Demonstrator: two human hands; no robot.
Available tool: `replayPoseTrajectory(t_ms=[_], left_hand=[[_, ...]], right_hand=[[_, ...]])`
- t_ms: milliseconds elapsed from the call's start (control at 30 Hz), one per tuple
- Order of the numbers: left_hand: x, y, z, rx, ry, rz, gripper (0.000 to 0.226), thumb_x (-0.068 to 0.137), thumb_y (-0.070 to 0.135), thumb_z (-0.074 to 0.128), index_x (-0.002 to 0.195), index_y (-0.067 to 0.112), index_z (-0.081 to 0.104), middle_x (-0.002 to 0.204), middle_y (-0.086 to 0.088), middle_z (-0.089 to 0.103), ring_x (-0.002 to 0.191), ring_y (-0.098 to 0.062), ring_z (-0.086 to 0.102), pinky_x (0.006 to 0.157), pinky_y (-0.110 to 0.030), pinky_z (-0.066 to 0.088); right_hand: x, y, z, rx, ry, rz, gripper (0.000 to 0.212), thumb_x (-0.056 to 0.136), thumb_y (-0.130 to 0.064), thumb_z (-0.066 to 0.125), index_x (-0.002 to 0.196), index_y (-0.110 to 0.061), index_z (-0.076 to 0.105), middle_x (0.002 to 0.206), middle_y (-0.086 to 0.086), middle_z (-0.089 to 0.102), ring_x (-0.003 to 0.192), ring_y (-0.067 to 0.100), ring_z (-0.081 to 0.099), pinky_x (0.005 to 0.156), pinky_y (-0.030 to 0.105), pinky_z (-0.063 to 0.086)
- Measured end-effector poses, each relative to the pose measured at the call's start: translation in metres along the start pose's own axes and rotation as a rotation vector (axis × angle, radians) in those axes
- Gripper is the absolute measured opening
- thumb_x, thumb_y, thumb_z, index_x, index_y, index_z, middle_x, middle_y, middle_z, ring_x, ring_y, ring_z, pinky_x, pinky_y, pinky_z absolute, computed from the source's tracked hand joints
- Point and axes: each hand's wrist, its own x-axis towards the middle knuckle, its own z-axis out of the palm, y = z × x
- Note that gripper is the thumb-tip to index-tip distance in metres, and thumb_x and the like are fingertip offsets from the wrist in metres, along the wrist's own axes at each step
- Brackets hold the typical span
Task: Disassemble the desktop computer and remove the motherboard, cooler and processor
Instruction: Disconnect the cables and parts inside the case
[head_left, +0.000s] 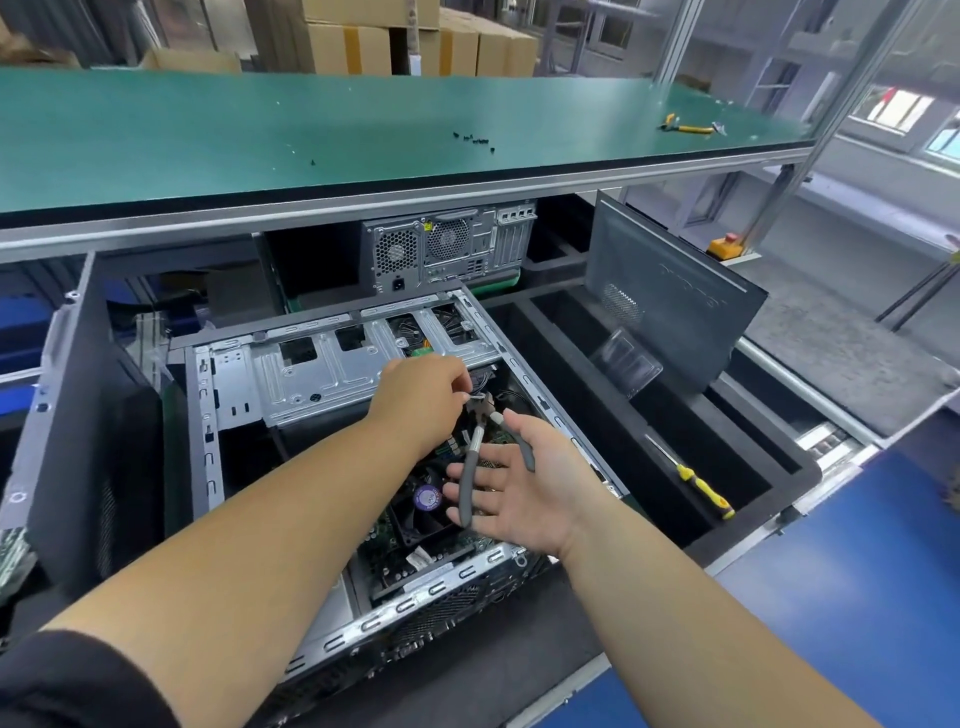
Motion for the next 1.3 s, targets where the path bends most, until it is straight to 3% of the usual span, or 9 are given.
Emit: replayPoseTrajectory(t_ms=[133, 400, 633, 733, 1300], left_hand=[[0.0014, -0.0022, 0.0025, -0.017, 0.0, -0.004, 0.005, 0.092, 0.03, 0.061, 0.09, 0.034, 0.064, 0.086, 0.015, 0.056, 0.08, -0.013, 0.048, 0.093, -0.036, 0.037], [0.0063, 0.0009, 0.0055, 0.034, -0.004, 0.003, 0.012, 0.095, 0.029, 0.058, 0.092, 0.035, 0.068, 0.094, 0.012, 0.064, 0.095, -0.017, 0.056, 0.095, -0.039, 0.034], [0.0065, -0.0013, 0.0079, 0.048, 0.005, 0.011, 0.012, 0.095, 0.03, 0.058, 0.093, 0.035, 0.069, 0.096, 0.011, 0.064, 0.098, -0.018, 0.056, 0.094, -0.038, 0.033], [0.0059, -0.0019, 0.0087, 0.038, 0.012, 0.015, 0.011, 0.094, 0.03, 0.059, 0.093, 0.033, 0.069, 0.095, 0.012, 0.064, 0.099, -0.018, 0.056, 0.092, -0.037, 0.031], [0.0029, 0.0014, 0.0063, 0.054, 0.009, 0.018, 0.009, 0.095, 0.032, 0.058, 0.089, 0.034, 0.064, 0.085, 0.014, 0.058, 0.088, -0.016, 0.054, 0.092, -0.036, 0.031]], right_hand=[[-0.001, 0.0023, 0.0003, -0.024, 0.023, -0.026, 0.052, 0.097, -0.049, 0.047, 0.124, -0.004, 0.048, 0.124, 0.021, 0.058, 0.097, 0.032, 0.063, 0.071, 0.04, 0.056], [-0.0021, 0.0011, 0.0016, -0.07, 0.047, -0.067, 0.052, 0.097, -0.046, 0.049, 0.127, -0.003, 0.051, 0.111, 0.018, 0.06, 0.081, 0.028, 0.062, 0.064, 0.035, 0.056], [-0.0003, 0.0045, 0.003, -0.041, 0.077, -0.103, 0.05, 0.1, -0.039, 0.048, 0.129, 0.002, 0.051, 0.098, 0.016, 0.058, 0.069, 0.023, 0.056, 0.058, 0.032, 0.049], [0.0003, 0.0047, 0.0032, -0.038, 0.085, -0.127, 0.041, 0.102, -0.034, 0.045, 0.121, 0.002, 0.055, 0.087, 0.013, 0.058, 0.064, 0.02, 0.054, 0.055, 0.028, 0.046], [0.0022, 0.0104, 0.0049, -0.037, 0.151, -0.15, 0.034, 0.105, -0.033, 0.04, 0.104, -0.003, 0.055, 0.076, 0.008, 0.052, 0.059, 0.015, 0.045, 0.045, 0.023, 0.041]])
